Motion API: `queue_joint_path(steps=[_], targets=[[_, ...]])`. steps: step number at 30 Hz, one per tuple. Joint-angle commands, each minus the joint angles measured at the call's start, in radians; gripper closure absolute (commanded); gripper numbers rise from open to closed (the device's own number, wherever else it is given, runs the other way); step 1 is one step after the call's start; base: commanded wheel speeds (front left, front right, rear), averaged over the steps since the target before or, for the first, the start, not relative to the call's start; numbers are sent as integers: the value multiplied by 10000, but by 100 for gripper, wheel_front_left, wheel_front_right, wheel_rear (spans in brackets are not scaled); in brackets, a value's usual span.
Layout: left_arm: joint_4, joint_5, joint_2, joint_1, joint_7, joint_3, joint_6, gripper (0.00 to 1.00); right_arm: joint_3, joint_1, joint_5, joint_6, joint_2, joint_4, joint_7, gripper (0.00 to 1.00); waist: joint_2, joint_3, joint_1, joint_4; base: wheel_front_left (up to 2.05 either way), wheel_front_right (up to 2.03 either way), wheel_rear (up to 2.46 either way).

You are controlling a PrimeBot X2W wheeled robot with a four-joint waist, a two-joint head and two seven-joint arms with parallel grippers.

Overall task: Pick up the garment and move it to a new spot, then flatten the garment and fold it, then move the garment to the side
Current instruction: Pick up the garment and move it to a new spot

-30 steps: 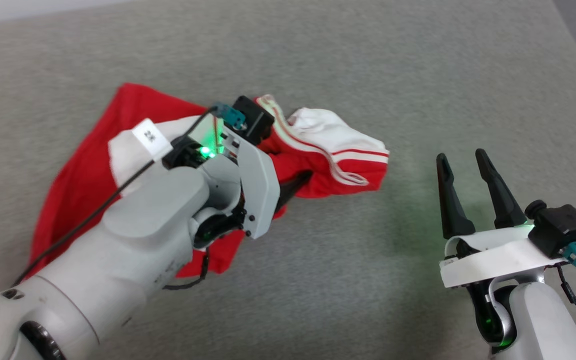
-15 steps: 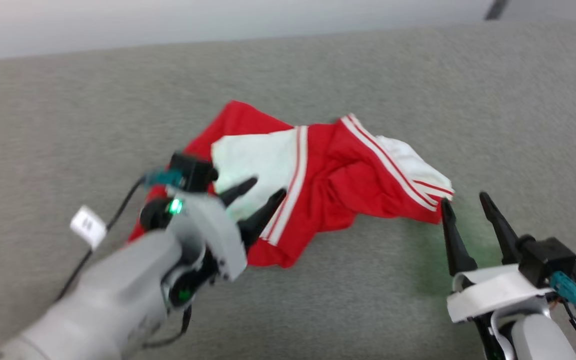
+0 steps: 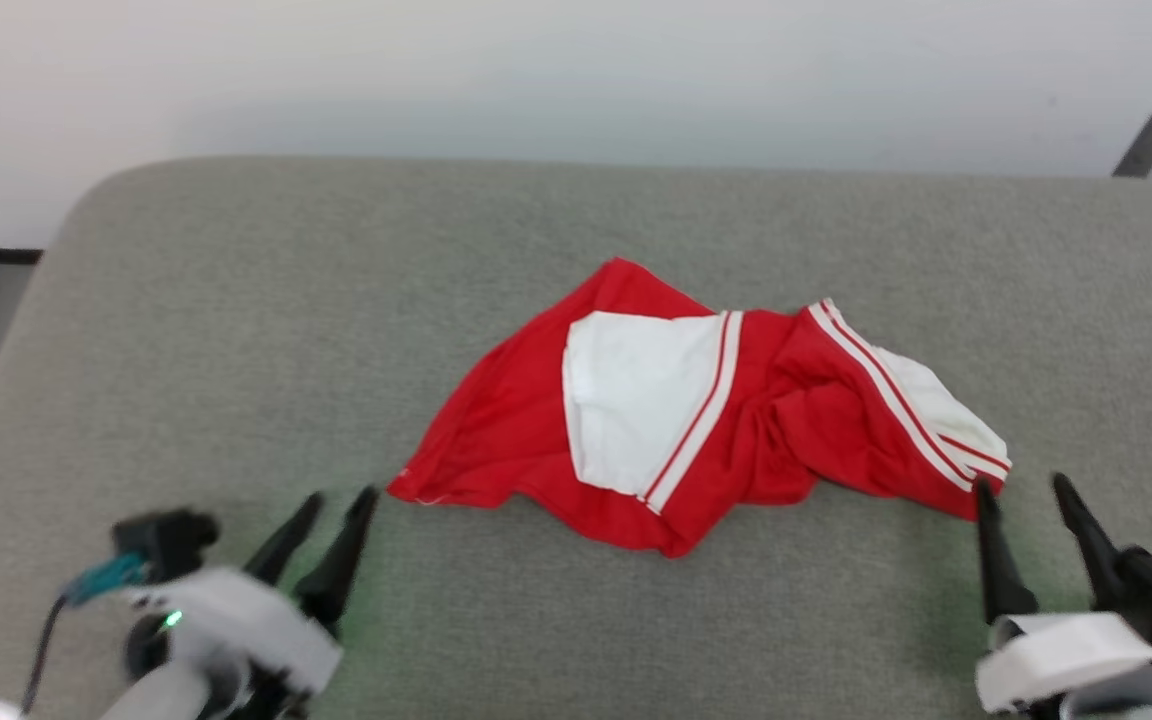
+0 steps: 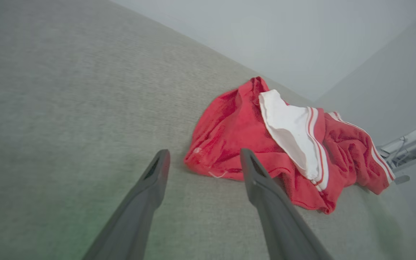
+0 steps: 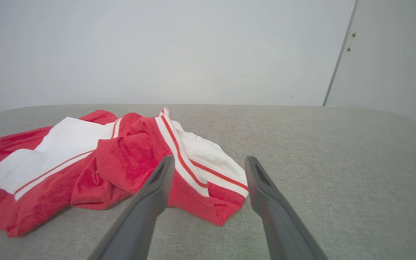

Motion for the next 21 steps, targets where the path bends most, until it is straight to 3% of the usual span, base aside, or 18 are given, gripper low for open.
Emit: queue_joint_path(steps=[1,5,13,18,21], targets=[[-262,729,61,741,-2,906,107,0,-227,295,22,-3,-77,-31,-8,0,0,-466,-1,434,0,0,0],[-1049,2229,-315,2328,-2,2816,253,0,-534,676,55,-3,-218,-123,-9,0,0,-728,-1,561,0,0,0],[-2504,5268,-1245,3999,-5,5155,553,0,-663,1004,141,-3,-308,-502,-8,0,0,-1236,-1,502,0,0,0],[-3266,6795,-1760,4387,-5,6127,443,0,-740,884,305,-3,-297,-814,-7,0,0,-1356,-1,417,0,0,0],[-3396,7153,-1968,4510,-6,6365,389,0,-731,879,317,-3,-293,-865,-7,0,0,-1383,-1,389,0,0,0]])
